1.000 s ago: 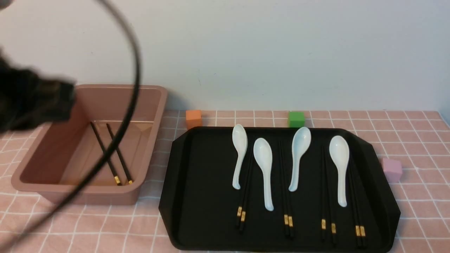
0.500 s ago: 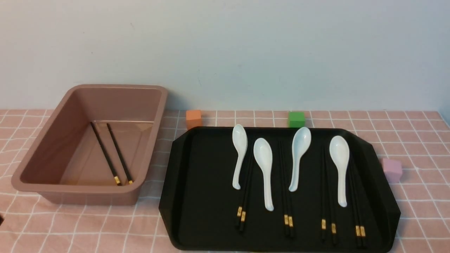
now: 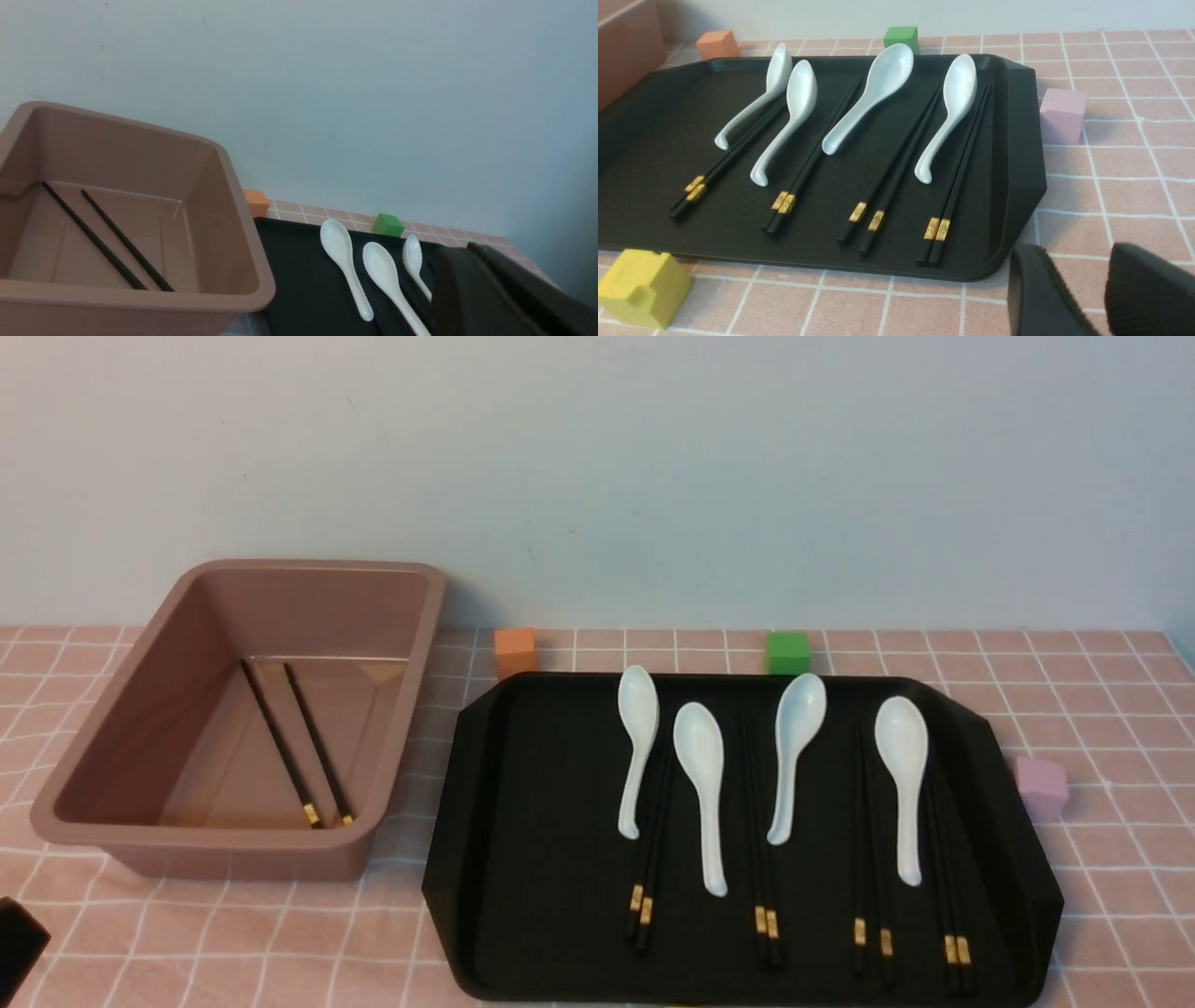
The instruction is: On pink tablecloth take chopsticks from black tray and put them in box.
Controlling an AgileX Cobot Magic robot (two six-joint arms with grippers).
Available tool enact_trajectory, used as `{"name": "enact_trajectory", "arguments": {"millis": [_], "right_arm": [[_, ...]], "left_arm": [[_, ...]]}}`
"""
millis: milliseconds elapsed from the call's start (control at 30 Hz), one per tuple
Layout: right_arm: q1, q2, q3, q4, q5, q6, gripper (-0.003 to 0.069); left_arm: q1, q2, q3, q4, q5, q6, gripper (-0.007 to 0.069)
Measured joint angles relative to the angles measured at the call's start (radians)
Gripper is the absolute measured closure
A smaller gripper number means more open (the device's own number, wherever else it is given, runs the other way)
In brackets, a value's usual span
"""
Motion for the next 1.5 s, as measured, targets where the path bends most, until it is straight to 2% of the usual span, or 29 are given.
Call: {"name": "enact_trajectory", "arguments": {"millis": [200,300,433,500,567,700,867,1500], "right_arm": [[0.0,0.0,0.0,0.0,0.002,-0.001,0.0419],[0.0,0.0,0.0,0.0,0.003,-0.001,0.0419],[0.0,0.0,0.0,0.0,0.005,-0.001,0.0419],[0.0,0.0,-0.001,0.0,0.007,-0.001,0.0419],[0.0,0.0,-0.001,0.0,0.007,-0.001,0.0419],[0.0,0.0,-0.001,0.001,0.008,-0.001,0.0419],[0.0,0.0,-0.001,0.001,0.008,-0.001,0.0419],[0.0,0.0,-0.001,0.001,0.008,-0.001,0.0419]], "left_arm": [[0.022,-0.001,0.019,0.095,0.011,0.004,0.0638],[0.125,-0.024,0.038,0.095,0.022,0.012,0.0638],[0.347,-0.046,0.109,0.068,0.082,0.034,0.0638],[0.425,-0.046,0.159,0.049,0.11,0.036,0.0638],[0.46,-0.046,0.197,0.025,0.162,0.036,0.0638],[0.45,-0.046,0.209,0.003,0.218,0.038,0.0638],[0.418,-0.046,0.209,-0.001,0.219,0.038,0.0638],[0.417,-0.046,0.209,-0.004,0.219,0.038,0.0636]]}}
